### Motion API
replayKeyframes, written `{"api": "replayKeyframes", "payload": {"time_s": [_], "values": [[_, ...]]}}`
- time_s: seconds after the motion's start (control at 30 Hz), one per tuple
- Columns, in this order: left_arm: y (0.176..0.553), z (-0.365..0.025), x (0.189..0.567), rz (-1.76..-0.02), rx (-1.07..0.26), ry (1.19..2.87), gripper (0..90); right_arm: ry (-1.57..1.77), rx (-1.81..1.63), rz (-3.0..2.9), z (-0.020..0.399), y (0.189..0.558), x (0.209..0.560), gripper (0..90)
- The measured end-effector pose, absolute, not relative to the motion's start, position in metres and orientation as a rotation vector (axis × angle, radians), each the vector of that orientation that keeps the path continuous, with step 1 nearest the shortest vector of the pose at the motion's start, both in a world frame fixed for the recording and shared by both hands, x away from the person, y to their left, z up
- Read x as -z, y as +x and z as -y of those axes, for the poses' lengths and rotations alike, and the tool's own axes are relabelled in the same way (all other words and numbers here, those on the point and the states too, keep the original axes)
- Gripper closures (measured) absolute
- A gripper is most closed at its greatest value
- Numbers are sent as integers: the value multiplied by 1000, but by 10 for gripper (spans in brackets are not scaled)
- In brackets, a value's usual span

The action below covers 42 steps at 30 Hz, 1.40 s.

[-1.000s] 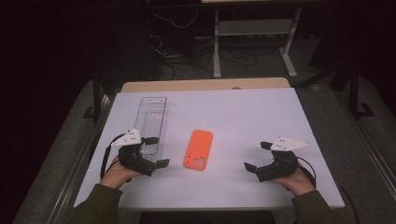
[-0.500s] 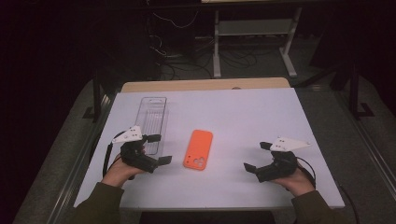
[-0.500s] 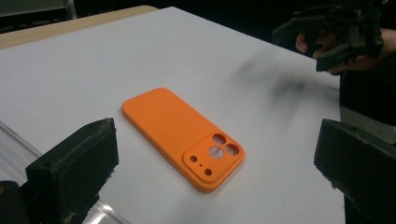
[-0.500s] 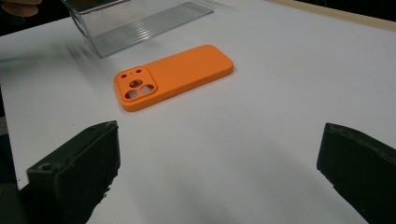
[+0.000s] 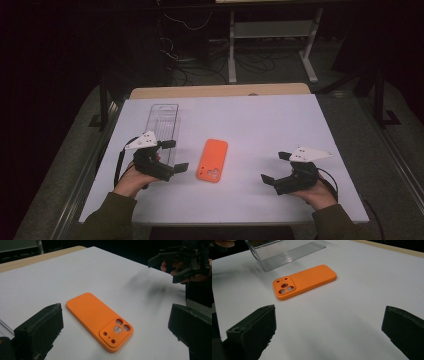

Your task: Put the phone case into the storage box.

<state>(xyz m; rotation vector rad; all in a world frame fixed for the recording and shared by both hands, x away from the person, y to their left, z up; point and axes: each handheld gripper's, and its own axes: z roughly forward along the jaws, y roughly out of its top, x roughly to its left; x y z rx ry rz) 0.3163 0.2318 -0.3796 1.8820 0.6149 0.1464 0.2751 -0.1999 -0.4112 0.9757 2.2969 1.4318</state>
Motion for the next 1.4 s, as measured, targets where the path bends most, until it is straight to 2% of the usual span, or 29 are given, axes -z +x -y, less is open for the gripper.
{"api": "replayKeyframes", "payload": {"time_s": [0.57,1.4], "values": [[327,-207,374,-615,-140,1901,0,973,-1435,-2301,200,275,411,0],[361,-159,377,-670,-190,1925,0,978,-1443,-2301,200,275,411,0]]}}
